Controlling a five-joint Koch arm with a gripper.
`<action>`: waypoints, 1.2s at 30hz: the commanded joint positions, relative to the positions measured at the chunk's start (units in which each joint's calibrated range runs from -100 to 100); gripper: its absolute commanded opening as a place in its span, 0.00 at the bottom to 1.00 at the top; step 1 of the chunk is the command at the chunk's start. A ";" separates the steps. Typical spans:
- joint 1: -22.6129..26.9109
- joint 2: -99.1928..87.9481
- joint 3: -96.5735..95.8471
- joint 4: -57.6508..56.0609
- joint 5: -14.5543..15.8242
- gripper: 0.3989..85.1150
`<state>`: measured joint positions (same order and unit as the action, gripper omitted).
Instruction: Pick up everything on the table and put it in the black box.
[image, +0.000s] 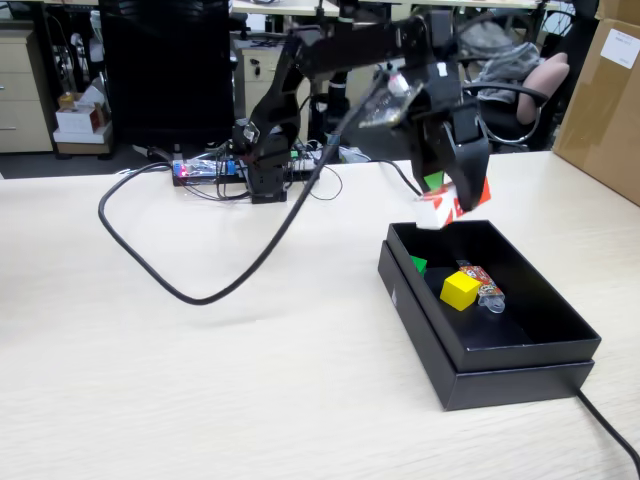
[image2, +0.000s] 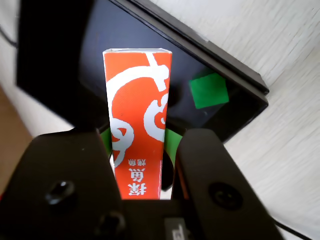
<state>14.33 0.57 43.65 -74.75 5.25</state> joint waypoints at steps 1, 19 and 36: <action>0.24 1.32 4.58 4.65 0.24 0.01; 1.03 12.80 0.86 5.34 0.63 0.21; -0.20 -11.18 -1.59 5.25 0.63 0.46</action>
<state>14.58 -3.10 39.36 -72.04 5.98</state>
